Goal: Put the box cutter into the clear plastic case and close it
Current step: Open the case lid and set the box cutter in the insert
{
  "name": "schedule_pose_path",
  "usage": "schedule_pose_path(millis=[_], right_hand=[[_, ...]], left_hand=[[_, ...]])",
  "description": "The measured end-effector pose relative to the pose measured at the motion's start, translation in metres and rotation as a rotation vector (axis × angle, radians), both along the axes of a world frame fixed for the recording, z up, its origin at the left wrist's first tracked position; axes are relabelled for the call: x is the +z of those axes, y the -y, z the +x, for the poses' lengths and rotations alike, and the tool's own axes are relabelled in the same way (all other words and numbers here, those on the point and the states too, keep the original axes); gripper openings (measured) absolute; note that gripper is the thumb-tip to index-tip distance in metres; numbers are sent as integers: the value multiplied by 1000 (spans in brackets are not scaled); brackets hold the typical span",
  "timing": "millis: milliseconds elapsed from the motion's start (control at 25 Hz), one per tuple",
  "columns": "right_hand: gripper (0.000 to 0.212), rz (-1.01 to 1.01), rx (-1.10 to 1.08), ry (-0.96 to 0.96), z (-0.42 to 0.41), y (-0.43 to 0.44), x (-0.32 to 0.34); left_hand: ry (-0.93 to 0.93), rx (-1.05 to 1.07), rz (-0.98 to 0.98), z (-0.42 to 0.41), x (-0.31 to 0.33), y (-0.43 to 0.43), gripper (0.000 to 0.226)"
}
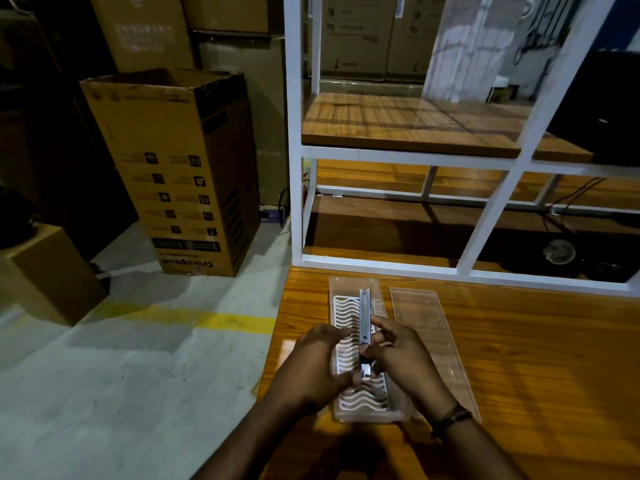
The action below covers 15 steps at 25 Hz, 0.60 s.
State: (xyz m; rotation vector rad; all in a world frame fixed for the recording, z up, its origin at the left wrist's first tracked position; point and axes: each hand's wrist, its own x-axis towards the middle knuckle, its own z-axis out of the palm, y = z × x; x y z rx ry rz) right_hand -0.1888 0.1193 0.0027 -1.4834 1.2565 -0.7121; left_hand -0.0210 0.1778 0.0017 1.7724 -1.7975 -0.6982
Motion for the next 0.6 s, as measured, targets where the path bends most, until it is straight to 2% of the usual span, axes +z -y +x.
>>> schedule_pose_path(millis=[120,240,440,600], right_hand=[[61,-134,77,-285,6,4,-3],[56,-205,130,-483,21,11,-15],[39,-171,67,-611,40,26,-38],[40,-132,76,-684,44,42,-63]], left_hand=[[34,49,28,5,-5,4,60],[-33,69,69,5,-5,6,56],[-31,93,109,5,-5,11,62],[-23,108,138,5,-7,11,67]])
